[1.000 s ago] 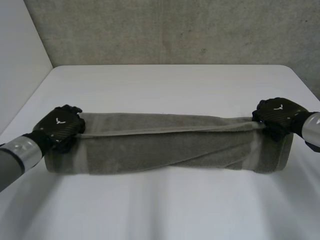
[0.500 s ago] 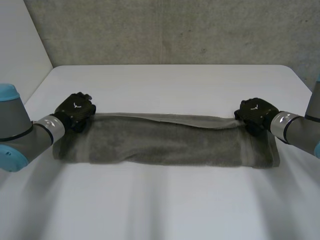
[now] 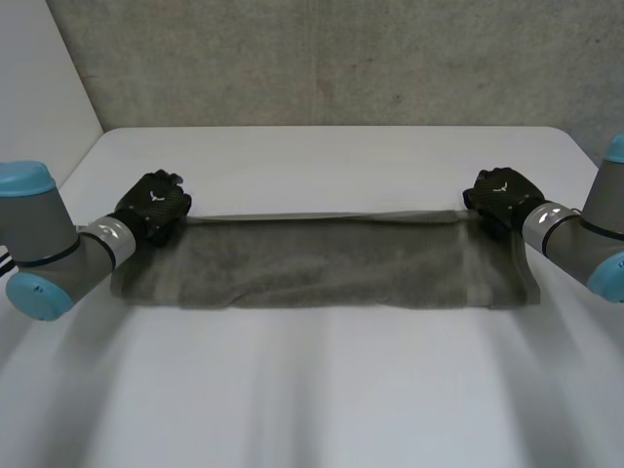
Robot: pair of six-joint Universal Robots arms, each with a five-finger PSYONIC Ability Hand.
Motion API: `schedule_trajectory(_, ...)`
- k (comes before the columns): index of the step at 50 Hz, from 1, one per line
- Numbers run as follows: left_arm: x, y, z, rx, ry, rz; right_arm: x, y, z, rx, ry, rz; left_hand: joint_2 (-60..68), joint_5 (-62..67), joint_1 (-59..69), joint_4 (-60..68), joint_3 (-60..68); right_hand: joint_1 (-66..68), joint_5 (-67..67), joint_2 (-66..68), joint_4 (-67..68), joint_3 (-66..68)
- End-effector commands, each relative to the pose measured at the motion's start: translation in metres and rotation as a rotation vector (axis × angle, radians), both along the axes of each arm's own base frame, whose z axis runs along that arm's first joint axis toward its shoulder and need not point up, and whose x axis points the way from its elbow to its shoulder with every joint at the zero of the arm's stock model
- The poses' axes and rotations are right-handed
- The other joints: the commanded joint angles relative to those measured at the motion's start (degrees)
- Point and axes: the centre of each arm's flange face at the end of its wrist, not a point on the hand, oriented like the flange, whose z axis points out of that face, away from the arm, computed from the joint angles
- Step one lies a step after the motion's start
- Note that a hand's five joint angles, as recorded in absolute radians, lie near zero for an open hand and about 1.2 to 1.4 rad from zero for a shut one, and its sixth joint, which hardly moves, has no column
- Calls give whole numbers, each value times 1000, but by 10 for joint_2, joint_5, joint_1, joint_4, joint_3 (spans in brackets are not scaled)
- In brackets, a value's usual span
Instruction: Fold the towel.
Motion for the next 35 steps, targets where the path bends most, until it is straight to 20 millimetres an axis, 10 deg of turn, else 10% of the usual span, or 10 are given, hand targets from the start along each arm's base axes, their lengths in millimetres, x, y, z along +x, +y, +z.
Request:
schedule_trajectory(1, 0, -1, 0, -7, -11, 32, 4, 2, -7, 19, -2, 4, -294, -292, -285, -34, -30, -548, -557, -545, -44, -25)
schedule_trajectory(21, -3, 7, 46, -146, 0, 121, 9, 24, 34, -22, -87, -17, -493, -491, -484, -34, -30, -548, -557, -545, -44, -25)
schedule_trajectory(28, -1, 52, 76, -101, 98, 121, -1, 66, 74, -48, -142, -38, -483, -480, -474, -34, -30, -548, -557, -545, -44, -25)
schedule_trajectory(35, 3, 94, 85, 8, 249, 149, -14, 105, 64, 48, -140, -66, -480, -477, -471, -34, -30, -548, -557, -545, -44, -25)
